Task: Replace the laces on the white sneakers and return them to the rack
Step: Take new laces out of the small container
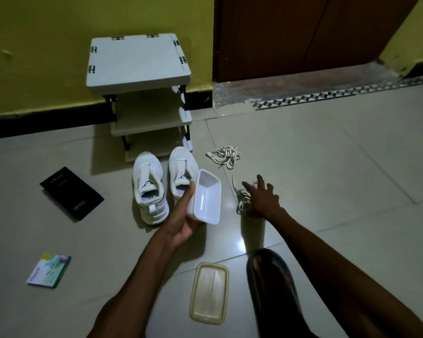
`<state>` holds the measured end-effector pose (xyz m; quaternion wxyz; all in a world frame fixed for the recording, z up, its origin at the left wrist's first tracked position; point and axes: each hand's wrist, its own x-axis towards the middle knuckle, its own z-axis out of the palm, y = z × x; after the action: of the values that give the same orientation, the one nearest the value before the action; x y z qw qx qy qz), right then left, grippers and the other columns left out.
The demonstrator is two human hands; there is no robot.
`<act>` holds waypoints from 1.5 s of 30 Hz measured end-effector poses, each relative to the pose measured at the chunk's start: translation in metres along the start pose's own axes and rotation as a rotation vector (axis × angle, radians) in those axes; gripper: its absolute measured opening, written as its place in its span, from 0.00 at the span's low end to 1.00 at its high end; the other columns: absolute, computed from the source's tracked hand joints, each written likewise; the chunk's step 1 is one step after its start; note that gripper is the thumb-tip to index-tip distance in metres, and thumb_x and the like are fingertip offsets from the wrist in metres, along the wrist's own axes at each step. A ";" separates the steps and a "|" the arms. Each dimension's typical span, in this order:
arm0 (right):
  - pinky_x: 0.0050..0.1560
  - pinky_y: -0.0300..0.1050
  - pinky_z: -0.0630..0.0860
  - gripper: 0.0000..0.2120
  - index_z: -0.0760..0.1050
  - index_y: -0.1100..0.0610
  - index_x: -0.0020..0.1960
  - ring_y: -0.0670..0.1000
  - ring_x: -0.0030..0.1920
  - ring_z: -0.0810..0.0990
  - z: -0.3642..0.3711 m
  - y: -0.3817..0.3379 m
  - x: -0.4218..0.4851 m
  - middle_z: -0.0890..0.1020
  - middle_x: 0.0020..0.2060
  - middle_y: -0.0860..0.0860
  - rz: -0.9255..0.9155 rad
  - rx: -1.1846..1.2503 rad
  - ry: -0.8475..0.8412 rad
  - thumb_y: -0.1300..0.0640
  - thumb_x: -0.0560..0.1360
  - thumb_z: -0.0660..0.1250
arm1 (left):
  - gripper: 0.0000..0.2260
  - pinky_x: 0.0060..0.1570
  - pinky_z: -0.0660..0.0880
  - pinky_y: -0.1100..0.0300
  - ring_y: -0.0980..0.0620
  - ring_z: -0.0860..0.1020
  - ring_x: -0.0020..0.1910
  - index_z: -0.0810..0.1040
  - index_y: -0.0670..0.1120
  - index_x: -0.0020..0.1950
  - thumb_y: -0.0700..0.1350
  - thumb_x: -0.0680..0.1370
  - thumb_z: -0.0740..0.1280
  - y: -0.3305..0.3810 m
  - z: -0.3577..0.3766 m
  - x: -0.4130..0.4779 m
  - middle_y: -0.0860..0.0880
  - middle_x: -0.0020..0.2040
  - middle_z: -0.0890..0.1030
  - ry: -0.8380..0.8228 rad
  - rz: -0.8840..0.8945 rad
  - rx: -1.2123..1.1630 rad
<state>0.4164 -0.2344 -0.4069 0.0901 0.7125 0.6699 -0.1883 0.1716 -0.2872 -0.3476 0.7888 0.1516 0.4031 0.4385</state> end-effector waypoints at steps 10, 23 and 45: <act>0.52 0.48 0.76 0.13 0.78 0.56 0.59 0.59 0.55 0.80 0.032 -0.004 -0.007 0.79 0.56 0.56 -0.187 -0.202 0.081 0.57 0.77 0.64 | 0.24 0.64 0.71 0.38 0.40 0.77 0.60 0.74 0.47 0.68 0.56 0.75 0.67 -0.014 0.003 0.004 0.39 0.61 0.80 0.008 -0.024 0.000; 0.43 0.42 0.81 0.06 0.83 0.67 0.46 0.51 0.41 0.84 -0.125 -0.025 -0.051 0.85 0.42 0.61 -0.196 1.222 -0.392 0.66 0.76 0.68 | 0.22 0.58 0.76 0.44 0.44 0.79 0.59 0.73 0.49 0.69 0.56 0.78 0.64 0.021 0.005 0.008 0.43 0.61 0.81 0.036 0.164 -0.052; 0.42 0.40 0.67 0.06 0.79 0.56 0.49 0.58 0.51 0.81 -0.111 -0.145 -0.086 0.82 0.51 0.57 -0.334 0.128 0.039 0.60 0.76 0.63 | 0.21 0.69 0.66 0.40 0.38 0.74 0.67 0.78 0.44 0.65 0.57 0.80 0.62 -0.009 0.007 -0.002 0.37 0.64 0.78 0.026 -0.029 -0.361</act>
<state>0.2866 -0.2587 -0.2537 -0.0012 0.5992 0.7671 -0.2291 0.1817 -0.2931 -0.3480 0.8042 -0.0039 0.3301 0.4942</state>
